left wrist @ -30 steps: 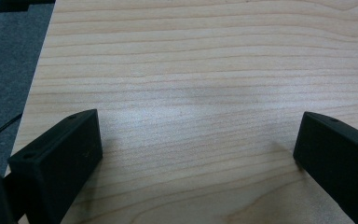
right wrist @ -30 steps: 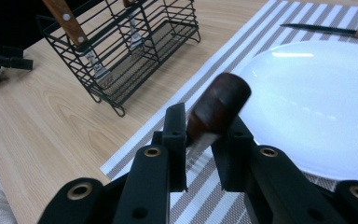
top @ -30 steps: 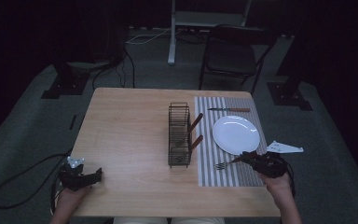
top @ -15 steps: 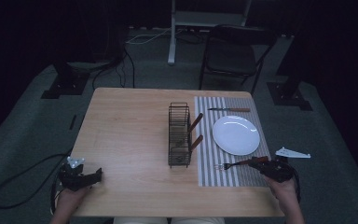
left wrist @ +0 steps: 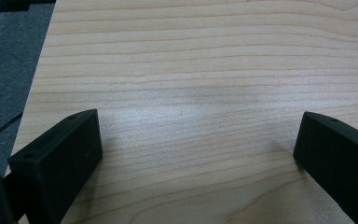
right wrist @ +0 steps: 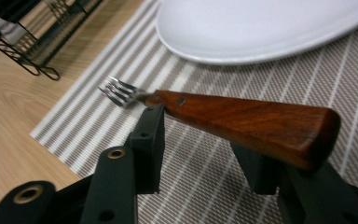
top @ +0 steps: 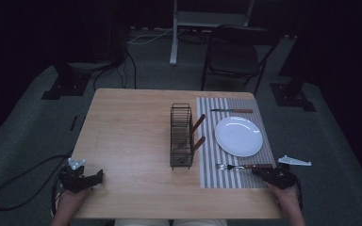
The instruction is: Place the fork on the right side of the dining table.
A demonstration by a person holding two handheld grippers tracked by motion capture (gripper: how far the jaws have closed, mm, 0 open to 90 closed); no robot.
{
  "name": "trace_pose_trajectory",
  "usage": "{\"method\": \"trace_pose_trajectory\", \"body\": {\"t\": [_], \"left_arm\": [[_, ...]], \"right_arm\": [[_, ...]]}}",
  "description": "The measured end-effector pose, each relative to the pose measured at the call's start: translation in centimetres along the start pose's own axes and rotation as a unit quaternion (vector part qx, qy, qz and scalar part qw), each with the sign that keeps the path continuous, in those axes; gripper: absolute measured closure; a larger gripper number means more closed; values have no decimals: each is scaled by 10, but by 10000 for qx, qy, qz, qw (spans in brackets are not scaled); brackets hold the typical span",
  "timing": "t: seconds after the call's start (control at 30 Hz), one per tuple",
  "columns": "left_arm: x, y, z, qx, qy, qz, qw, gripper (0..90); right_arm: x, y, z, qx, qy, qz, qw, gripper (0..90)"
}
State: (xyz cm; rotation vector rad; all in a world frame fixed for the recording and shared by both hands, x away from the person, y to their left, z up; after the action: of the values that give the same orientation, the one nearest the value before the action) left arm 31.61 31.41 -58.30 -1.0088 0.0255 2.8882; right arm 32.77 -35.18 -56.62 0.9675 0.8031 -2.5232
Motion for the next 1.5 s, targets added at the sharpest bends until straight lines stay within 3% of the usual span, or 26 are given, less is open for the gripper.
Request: {"method": "trace_pose_trajectory", "body": {"t": [0.23, 0.4, 0.47, 0.67, 0.77, 0.83, 0.9, 0.97, 1.03, 1.13, 1.2, 1.3, 1.37, 1.43, 1.5], "left_arm": [[0, 0, 0, 1, 1, -3, 10000, 15], [0, 0, 0, -3, 1, 6, 10000, 15], [0, 0, 0, -4, 1, 7, 10000, 14], [0, 0, 0, -3, -1, 14, 10000, 14], [0, 0, 0, -2, -1, 13, 10000, 14], [0, 0, 0, -2, 1, 16, 10000, 14], [0, 0, 0, -2, 0, 13, 10000, 15], [0, 0, 0, -3, 0, 15, 10000, 15], [0, 0, 0, -2, 1, 15, 10000, 15], [0, 0, 0, -2, 0, 15, 10000, 14], [0, 0, 0, -2, -1, 13, 10000, 14], [0, 0, 0, -3, 1, 7, 10000, 14], [0, 0, 0, -4, 1, 7, 10000, 14], [0, 0, 0, -3, 1, 7, 10000, 15], [0, 0, 0, -4, 0, 6, 10000, 14]], "right_arm": [[8, 10, -1, 175, -136, -134, 9997, 519], [10, 14, 2, 694, -208, -107, 9973, 455], [10, 13, 5, 681, -102, -157, 9975, 442], [13, -1, 5, 600, 142, -279, 9977, 360], [15, -8, 0, 640, 198, -245, 9975, 260], [16, -12, -3, 841, 183, -204, 9961, 169], [17, -17, -6, 967, 212, -218, 9948, 137], [19, -20, -8, 1398, 278, -199, 9896, 136], [20, -24, -10, 1606, 301, -227, 9863, 136], [19, -39, -18, 1750, 280, -147, 9841, 136], [17, -47, -25, 1962, 245, 25, 9803, 125], [15, -55, -33, 2130, 215, 46, 9768, 126], [16, -58, -40, 2342, 129, 177, 9719, 126], [18, -59, -41, 2626, 43, 273, 9645, 126], [19, -58, -39, 2721, 121, 164, 9621, 126]]}}
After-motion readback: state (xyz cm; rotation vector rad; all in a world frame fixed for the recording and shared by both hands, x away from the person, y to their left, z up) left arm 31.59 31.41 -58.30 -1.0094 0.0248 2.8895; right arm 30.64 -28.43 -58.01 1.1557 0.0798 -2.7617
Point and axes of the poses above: each handheld gripper's, and its own axes: z roughly backward along the jaws, x roughly out of its underside, y roughly to its right, the point moved 5 cm from there along -z, roughly forward along the jaws, and after that the axes turned 5 degrees about -y, right-handed, at the moved point
